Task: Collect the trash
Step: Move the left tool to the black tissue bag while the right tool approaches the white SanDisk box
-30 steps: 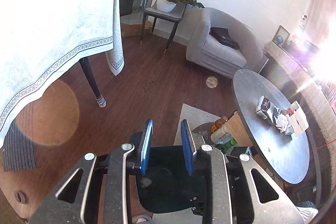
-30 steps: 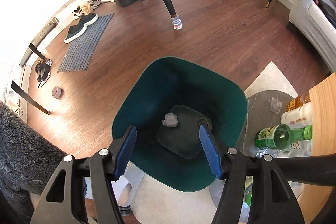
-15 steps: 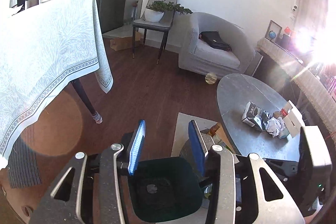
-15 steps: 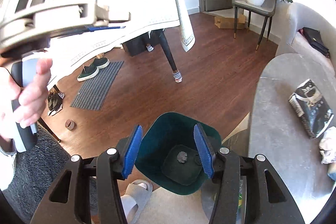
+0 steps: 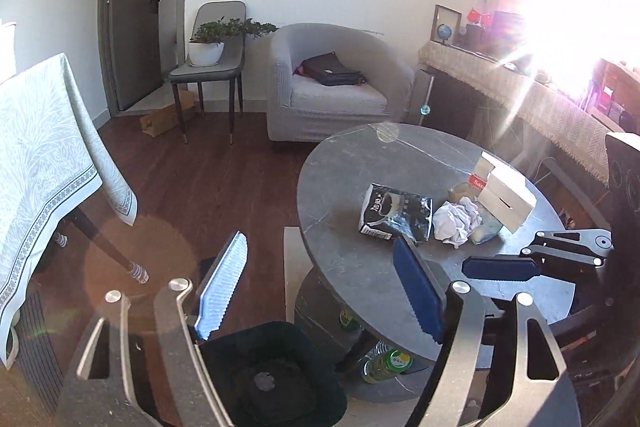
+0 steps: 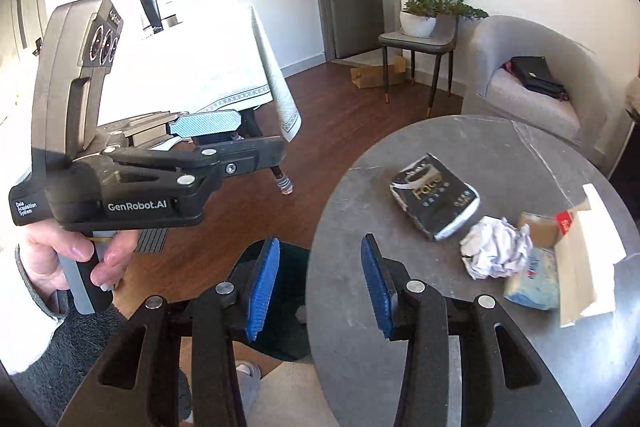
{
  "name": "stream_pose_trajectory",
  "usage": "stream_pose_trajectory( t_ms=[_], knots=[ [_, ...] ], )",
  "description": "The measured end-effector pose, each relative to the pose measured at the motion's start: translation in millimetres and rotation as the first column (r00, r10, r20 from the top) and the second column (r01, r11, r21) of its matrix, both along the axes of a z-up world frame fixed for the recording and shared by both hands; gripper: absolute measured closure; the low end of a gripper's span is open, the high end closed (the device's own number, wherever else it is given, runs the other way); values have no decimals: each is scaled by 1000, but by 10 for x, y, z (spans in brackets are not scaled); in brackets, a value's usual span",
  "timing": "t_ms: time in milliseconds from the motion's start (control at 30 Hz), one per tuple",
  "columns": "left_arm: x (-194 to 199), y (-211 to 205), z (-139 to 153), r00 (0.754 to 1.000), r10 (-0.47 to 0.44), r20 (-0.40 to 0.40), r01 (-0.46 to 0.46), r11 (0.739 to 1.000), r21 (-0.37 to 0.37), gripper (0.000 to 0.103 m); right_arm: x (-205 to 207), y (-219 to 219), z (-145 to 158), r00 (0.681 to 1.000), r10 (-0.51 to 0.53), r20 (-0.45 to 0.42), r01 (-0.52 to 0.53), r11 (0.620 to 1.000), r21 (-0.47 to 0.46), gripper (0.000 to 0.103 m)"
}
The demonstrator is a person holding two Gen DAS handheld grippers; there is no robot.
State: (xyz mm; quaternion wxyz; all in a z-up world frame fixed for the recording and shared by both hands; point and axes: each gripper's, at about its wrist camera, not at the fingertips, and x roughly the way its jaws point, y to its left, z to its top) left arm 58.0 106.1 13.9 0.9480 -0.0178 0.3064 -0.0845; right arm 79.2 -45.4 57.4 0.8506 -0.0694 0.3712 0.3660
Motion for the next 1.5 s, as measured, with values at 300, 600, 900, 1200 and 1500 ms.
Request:
stream_pose_trajectory(
  t_ms=[300, 600, 900, 1200, 1500],
  knots=[
    [180, -530, -92, 993, -115, 17, 115, 993, 19, 13, 25, -731, 13, 994, -111, 4, 111, 993, 25, 62],
    [586, -915, -407, 985, -159, -73, 168, 976, 139, 10, 17, -1282, -29, 980, -201, -8, 201, 979, 34, 52],
    [944, -1035, -571, 983, -155, -100, 172, 967, 190, 10, 137, -1733, 57, 964, -265, 30, 265, 964, 7, 50],
    [1130, -1042, -742, 974, -167, -155, 193, 966, 171, 10, 404, -2011, 54, 948, -313, 58, 315, 948, -39, 47],
    [1190, -1019, -746, 970, -187, -157, 204, 974, 99, 23, 749, -2038, -201, 957, -289, 28, 290, 952, -95, 62]
  ],
)
